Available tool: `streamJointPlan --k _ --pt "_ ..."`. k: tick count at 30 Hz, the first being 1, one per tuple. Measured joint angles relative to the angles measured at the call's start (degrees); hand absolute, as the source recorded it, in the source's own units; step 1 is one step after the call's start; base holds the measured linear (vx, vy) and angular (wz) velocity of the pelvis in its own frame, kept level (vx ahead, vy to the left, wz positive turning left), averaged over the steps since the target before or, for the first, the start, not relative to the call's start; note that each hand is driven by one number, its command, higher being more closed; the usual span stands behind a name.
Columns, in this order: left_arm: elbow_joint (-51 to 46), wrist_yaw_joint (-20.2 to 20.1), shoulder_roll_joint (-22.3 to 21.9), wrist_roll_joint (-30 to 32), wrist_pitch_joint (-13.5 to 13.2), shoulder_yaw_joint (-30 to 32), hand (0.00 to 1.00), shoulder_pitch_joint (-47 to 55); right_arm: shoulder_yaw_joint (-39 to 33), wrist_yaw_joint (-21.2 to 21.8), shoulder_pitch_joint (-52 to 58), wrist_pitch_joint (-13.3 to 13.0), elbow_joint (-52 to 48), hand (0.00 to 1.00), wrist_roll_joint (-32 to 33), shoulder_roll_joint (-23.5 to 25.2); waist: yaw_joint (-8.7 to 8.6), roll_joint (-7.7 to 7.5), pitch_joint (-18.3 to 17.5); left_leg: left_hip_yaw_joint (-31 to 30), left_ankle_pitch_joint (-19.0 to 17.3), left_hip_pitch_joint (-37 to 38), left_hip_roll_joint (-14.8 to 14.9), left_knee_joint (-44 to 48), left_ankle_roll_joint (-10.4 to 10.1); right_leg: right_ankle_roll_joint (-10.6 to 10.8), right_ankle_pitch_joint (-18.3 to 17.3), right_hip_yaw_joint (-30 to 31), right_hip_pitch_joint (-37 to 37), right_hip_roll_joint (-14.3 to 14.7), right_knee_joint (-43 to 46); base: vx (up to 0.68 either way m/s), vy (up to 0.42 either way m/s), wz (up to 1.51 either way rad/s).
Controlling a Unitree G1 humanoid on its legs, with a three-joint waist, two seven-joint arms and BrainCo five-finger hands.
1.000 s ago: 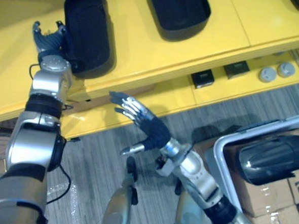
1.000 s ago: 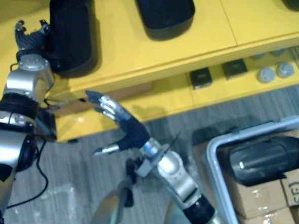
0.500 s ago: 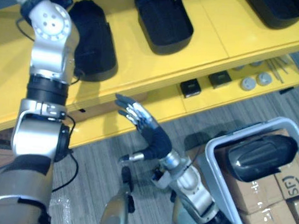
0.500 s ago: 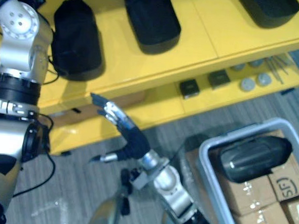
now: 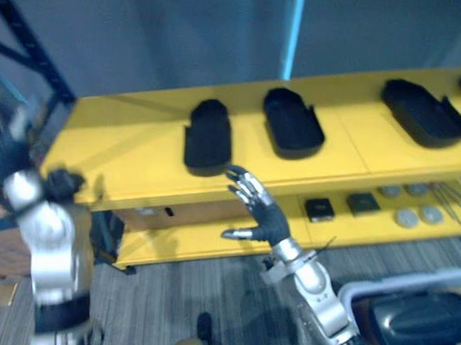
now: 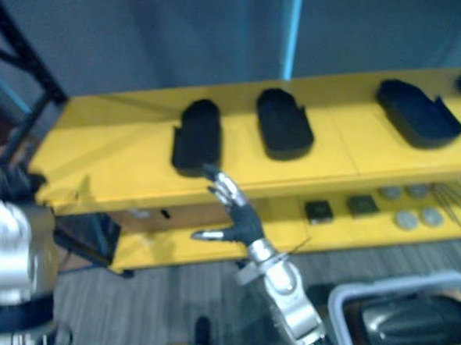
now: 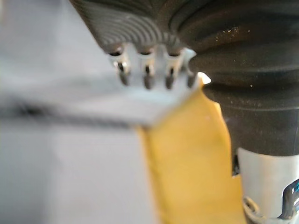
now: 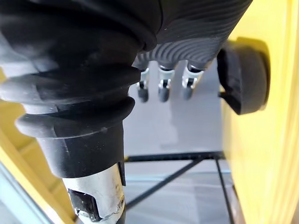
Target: Walk over and take plastic housings, then place them on the shelf
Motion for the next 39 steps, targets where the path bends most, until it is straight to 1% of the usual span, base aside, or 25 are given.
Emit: streamJointPlan --k 2,3,4,5,6,7,8,9,10,11,12,13,14,16,17,19,22,24,25,28,31,33,36,39 --pt "-0.10 -1.35 -3.81 0.14 1.48 -0.05 0.00 9.48 0.03 -2.17 0.25 -0.01 0.29 0.00 -0.64 0.47 2.48 -0.96 -0.60 -0.11 0.01 -0.11 0.02 0.00 0.02 0.06 -0.06 -1.00 0.76 0.34 -0.51 -0.07 -0.011 0.26" --pt "-0.10 -1.65 -4.89 0.07 2.27 -0.05 0.00 11.52 -0.03 -2.60 0.26 -0.01 0.33 0.00 -1.25 0.81 2.82 -1.25 -0.78 -0.13 0.01 -0.29 0.04 -0.01 0.01 0.09 -0.08 -1.34 0.82 0.39 -0.63 -0.05 -0.003 0.26" --pt "0.55 -2.71 -6.71 -0.46 3.54 -0.32 0.00 14.69 -0.01 -3.83 0.36 -0.01 0.63 0.00 -2.09 1.39 2.79 -1.80 -1.27 -0.27 0.03 -1.06 0.04 0.00 0.01 0.15 -0.12 -2.24 0.89 0.41 -0.85 -0.04 0.002 0.36" --pt "2.32 -3.87 -8.08 -0.72 4.57 -0.73 0.00 16.74 0.00 -5.13 0.32 -0.11 1.60 0.00 -2.37 1.80 3.14 -2.32 -1.58 -0.36 0.05 -1.48 0.04 0.00 0.01 0.23 -0.17 -2.64 0.88 0.38 -0.98 -0.04 0.005 0.37" --pt "5.63 -4.90 -8.71 -0.77 5.31 -1.43 0.00 18.12 -0.01 -6.43 0.25 -0.22 3.34 0.00 -2.36 2.25 3.96 -2.81 -2.02 -0.42 0.17 -1.94 0.04 0.00 0.12 0.23 -0.17 -3.09 0.60 0.43 -1.16 -0.02 0.008 0.19" --pt "6.62 -5.20 -8.93 -0.77 5.42 -1.57 0.00 18.37 0.00 -6.72 0.14 -0.22 3.84 0.00 -2.36 2.34 4.07 -2.87 -2.05 -0.46 0.28 -1.99 0.04 0.00 0.19 0.23 -0.17 -3.19 0.60 0.45 -1.19 -0.01 0.001 0.10" --pt "11.16 -6.41 -9.43 -0.78 5.79 -2.53 0.00 19.25 -0.01 -7.56 -0.55 -0.22 6.12 0.00 -2.35 2.67 4.73 -2.98 -2.09 -0.67 0.76 -2.16 0.02 0.00 0.22 0.23 -0.17 -3.38 0.62 0.46 -1.19 0.00 -0.006 0.07" --pt "16.24 -8.60 -9.49 -0.73 6.20 -3.68 0.00 19.87 -0.01 -8.47 -1.52 -0.21 8.65 0.00 -2.26 2.72 5.27 -3.22 -2.02 -0.70 0.88 -2.20 0.03 0.00 0.17 0.23 -0.17 -3.43 0.62 0.45 -1.19 0.00 -0.009 0.06" --pt "19.08 -9.74 -9.50 -0.73 6.27 -4.43 0.00 19.87 -0.01 -8.75 -2.37 -0.21 10.24 1.00 -2.18 2.92 5.31 -3.34 -1.94 -0.70 1.10 -2.26 0.03 0.00 0.35 0.23 -0.16 -3.47 0.62 0.44 -1.19 0.00 -0.011 0.05" --pt "24.60 -11.38 -9.49 -0.72 6.28 -5.78 0.00 19.96 -0.02 -9.35 -4.23 -0.21 13.37 1.00 -2.17 3.21 5.41 -3.49 -1.84 -0.76 1.23 -2.50 0.00 0.01 0.44 0.20 -0.14 -3.56 0.49 0.42 -1.17 0.00 -0.006 0.05" --pt "27.34 -12.10 -9.46 -0.72 6.28 -6.46 0.00 19.90 -0.07 -9.80 -5.18 -0.21 14.78 1.00 -2.20 3.39 5.42 -3.56 -1.80 -0.78 1.32 -2.68 -0.01 0.02 0.46 0.05 -0.03 -3.59 0.36 0.40 -1.16 0.00 -0.002 0.06" --pt "32.38 -13.19 -9.50 -0.77 6.22 -7.47 0.00 19.50 -0.16 -11.05 -7.13 -0.21 17.37 1.00 -2.27 3.87 5.42 -3.79 -1.49 -0.83 1.48 -2.88 -0.01 0.03 0.27 -0.01 0.12 -3.63 0.19 0.40 -1.17 0.00 0.000 0.00" --pt "36.36 -13.85 -9.44 -0.75 5.55 -8.62 0.00 18.86 -0.33 -12.49 -8.86 -0.22 19.90 1.00 -2.57 4.46 5.48 -4.04 -1.05 -0.83 1.55 -2.90 0.03 0.04 0.19 -0.22 0.31 -3.64 0.16 0.40 -1.15 0.00 0.000 0.00" --pt "39.92 -14.86 -9.46 -0.72 4.28 -10.02 0.00 18.16 -1.49 -14.95 -10.92 -0.23 23.42 1.00 -4.27 5.26 5.73 -4.29 -0.34 -0.89 1.54 -2.91 0.15 0.05 0.17 -0.23 0.32 -3.60 0.14 0.38 -1.01 0.00 0.000 0.00" --pt "41.40 -15.11 -8.85 -0.77 3.36 -12.03 0.00 17.39 -2.36 -16.12 -11.67 -0.24 24.42 1.00 -4.73 5.66 6.22 -4.09 0.31 -0.89 1.54 -2.93 0.26 0.06 0.17 -0.25 0.33 -3.51 0.14 0.45 -1.04 0.00 0.000 0.00" --pt "42.46 -15.30 -8.94 -1.93 2.57 -14.43 0.00 15.90 -3.13 -17.60 -12.75 -0.24 25.19 1.00 -6.60 5.67 6.82 -3.48 1.49 -0.89 1.54 -2.96 0.33 0.08 0.17 -0.25 0.33 -3.49 0.10 0.49 -0.98 0.00 0.000 0.00" --pt "44.72 -15.68 -8.90 -2.29 1.80 -16.09 0.00 14.05 -3.90 -19.99 -15.82 -0.24 26.84 1.00 -9.01 5.86 6.88 -2.82 2.87 -0.89 1.58 -3.63 0.56 0.11 0.16 -0.26 0.32 -3.49 -0.60 0.61 -0.29 0.00 0.000 0.00" --pt "46.33 -15.98 -8.74 -2.30 1.39 -16.49 0.00 12.95 -5.80 -21.87 -18.21 -0.22 28.11 1.00 -9.88 6.23 6.90 -2.81 3.99 -1.07 1.98 -3.94 0.61 0.32 0.24 -0.15 0.41 -3.50 -0.88 0.64 0.03 0.01 -0.013 0.03" --pt "47.61 -16.19 -8.42 -2.30 0.75 -17.24 0.00 12.48 -7.31 -22.93 -19.89 -0.22 28.79 1.00 -10.18 6.36 7.02 -2.89 4.84 -1.15 1.99 -3.92 0.59 0.32 0.24 -0.06 0.45 -3.52 -0.97 0.53 0.52 0.00 0.000 0.00" --pt "50.30 -16.79 -7.63 -2.30 0.59 -18.33 0.00 11.34 -10.60 -24.94 -23.83 0.01 29.70 1.00 -10.14 6.34 7.60 -2.85 6.57 -1.03 1.98 -4.17 0.60 0.33 0.24 -0.16 0.36 -3.41 -1.49 0.39 0.91 0.00 0.000 0.00" --pt "52.16 -16.92 -6.61 -2.41 -0.22 -19.47 0.00 11.09 -11.83 -25.95 -26.31 0.24 30.67 1.00 -10.15 6.32 7.84 -2.48 7.57 -1.00 1.93 -4.18 0.56 0.33 0.29 -0.19 0.23 -3.41 -1.54 0.30 1.03 0.00 0.000 0.00" --pt "52.81 -17.26 -6.66 -2.50 -0.22 -19.71 0.00 11.05 -12.05 -26.28 -27.73 0.45 31.54 1.00 -10.10 6.36 7.97 -2.10 8.04 -1.02 1.92 -4.14 0.58 0.34 0.30 -0.18 0.12 -3.41 -1.54 0.29 1.16 0.00 0.000 0.00" --pt "55.09 -17.67 -6.69 -3.01 -0.50 -20.34 0.00 9.90 -12.38 -26.91 -31.88 0.53 34.47 1.00 -9.83 6.27 8.17 -1.32 10.02 -1.10 1.96 -4.03 0.80 0.34 0.24 -0.26 -0.77 -3.34 -2.15 0.06 2.97 -0.03 -0.017 0.00" --pt "55.96 -18.11 -6.67 -3.66 -0.56 -20.34 0.00 9.58 -12.57 -26.73 -34.07 0.56 36.39 1.00 -8.67 6.26 8.33 -1.24 10.75 -1.07 2.04 -4.14 0.94 0.34 0.13 -0.39 -1.16 -3.22 -2.63 -0.02 3.76 -0.02 -0.010 -0.01"
